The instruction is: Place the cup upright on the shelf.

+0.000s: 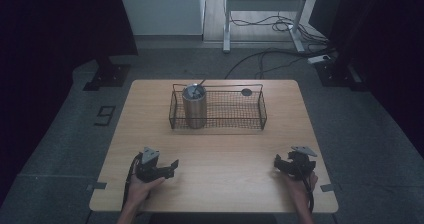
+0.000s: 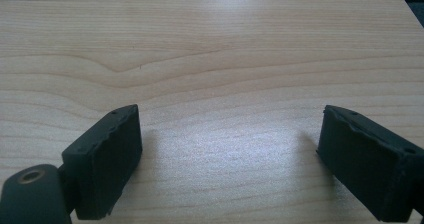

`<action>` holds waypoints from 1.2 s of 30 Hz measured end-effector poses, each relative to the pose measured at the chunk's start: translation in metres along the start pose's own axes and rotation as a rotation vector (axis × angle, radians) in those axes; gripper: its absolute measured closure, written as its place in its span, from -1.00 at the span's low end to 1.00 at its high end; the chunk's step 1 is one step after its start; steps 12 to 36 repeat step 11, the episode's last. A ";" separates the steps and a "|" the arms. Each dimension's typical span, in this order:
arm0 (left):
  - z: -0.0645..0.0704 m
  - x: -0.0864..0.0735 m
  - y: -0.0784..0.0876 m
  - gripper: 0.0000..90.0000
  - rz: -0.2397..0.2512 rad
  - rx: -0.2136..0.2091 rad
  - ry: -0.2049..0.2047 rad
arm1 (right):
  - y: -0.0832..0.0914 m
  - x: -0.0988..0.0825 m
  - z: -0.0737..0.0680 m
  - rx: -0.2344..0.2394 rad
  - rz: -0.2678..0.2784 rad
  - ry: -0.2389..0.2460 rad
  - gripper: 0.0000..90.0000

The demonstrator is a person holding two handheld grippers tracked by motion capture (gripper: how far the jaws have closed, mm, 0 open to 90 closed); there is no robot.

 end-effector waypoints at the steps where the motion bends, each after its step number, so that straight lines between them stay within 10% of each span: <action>1: 0.000 0.000 0.000 -0.71 0.000 0.000 0.000 | 0.000 0.000 0.000 0.000 0.000 0.000 -0.77; 36: 0.000 0.000 -0.005 -0.69 -0.013 0.005 0.013 | 0.000 0.000 0.000 0.000 0.000 0.000 -0.77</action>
Point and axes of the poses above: each handheld gripper's, and its own axes: y roughly backward along the jaws, x roughly out of its top, z roughly to its right, the point moved 7 cm from there along -y, roughly forward along the jaws, and after that the axes turned 5 degrees about -z, right-handed, at the moved point
